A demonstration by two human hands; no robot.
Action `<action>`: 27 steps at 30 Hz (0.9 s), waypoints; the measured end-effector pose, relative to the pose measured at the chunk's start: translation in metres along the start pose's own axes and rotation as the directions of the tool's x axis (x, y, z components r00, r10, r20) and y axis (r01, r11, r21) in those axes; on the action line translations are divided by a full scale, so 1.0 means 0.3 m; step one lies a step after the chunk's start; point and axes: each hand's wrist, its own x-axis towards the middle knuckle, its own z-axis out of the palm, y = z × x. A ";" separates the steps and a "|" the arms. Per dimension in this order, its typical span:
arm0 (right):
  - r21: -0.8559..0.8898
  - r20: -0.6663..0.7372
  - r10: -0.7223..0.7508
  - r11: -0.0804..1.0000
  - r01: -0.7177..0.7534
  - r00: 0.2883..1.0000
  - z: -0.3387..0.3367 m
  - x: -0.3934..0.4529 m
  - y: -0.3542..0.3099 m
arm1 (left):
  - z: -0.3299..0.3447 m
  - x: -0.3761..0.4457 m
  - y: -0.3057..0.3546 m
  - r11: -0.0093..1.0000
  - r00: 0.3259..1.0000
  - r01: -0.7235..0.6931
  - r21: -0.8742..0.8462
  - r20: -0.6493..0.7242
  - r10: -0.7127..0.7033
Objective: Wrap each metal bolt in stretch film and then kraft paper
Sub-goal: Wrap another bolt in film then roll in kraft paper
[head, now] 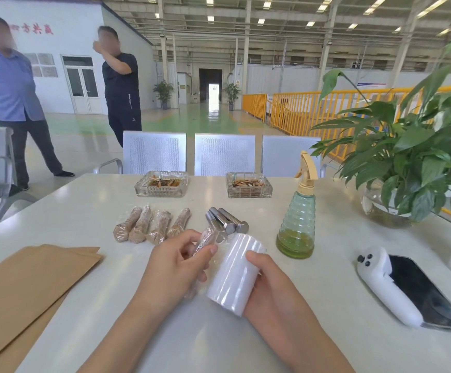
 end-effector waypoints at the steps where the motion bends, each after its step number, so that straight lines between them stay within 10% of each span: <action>1: 0.003 0.017 0.005 1.000 -0.005 1.000 0.003 0.003 0.006 | 0.002 -0.002 0.000 0.998 0.999 -0.039 0.055 -0.015 0.040; 7: -0.069 -0.023 0.005 0.998 -0.007 1.000 0.002 0.020 0.022 | 0.019 -0.003 -0.018 0.941 0.987 -0.128 0.314 -0.048 0.151; 19: -0.168 -0.074 0.012 0.985 -0.025 0.997 0.010 0.036 0.040 | 0.020 0.001 -0.029 0.958 0.997 -0.033 0.286 -0.063 0.053; 27: -0.084 0.001 -0.020 0.996 0.020 1.000 0.008 0.011 0.028 | 0.010 0.004 0.010 0.972 0.975 0.221 -0.084 0.041 -0.218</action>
